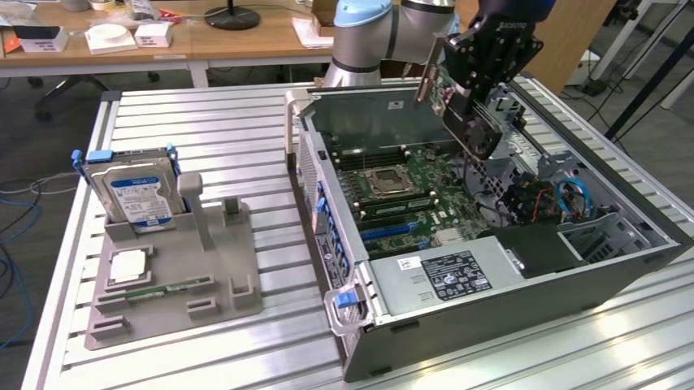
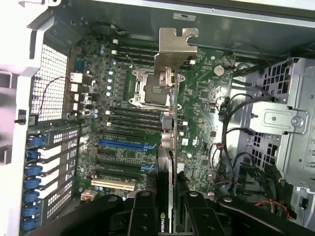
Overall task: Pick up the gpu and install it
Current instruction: 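Insert the gpu into the slot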
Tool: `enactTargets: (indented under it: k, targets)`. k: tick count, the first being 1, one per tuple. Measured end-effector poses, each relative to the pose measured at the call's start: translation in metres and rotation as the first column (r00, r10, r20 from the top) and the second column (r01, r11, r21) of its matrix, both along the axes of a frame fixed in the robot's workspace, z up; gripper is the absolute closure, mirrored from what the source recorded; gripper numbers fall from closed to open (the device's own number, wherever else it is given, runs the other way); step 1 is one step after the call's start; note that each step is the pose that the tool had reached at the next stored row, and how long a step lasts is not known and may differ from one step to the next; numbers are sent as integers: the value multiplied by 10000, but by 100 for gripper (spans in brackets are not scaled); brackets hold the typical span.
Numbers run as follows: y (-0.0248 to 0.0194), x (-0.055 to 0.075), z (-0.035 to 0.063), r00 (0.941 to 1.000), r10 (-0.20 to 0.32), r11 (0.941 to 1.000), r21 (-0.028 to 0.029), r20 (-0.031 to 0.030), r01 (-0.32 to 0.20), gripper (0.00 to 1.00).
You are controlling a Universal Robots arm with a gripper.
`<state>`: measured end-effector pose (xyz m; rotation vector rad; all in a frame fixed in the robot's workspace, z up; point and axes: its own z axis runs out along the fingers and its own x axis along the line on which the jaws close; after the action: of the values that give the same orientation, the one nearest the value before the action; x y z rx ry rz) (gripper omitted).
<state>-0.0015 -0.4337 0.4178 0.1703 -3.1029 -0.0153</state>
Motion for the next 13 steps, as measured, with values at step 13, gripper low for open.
enactTargets:
  k: [13]
  targets:
    - [0, 7, -1, 9957, 924, 9957, 0, 0, -924, 74]
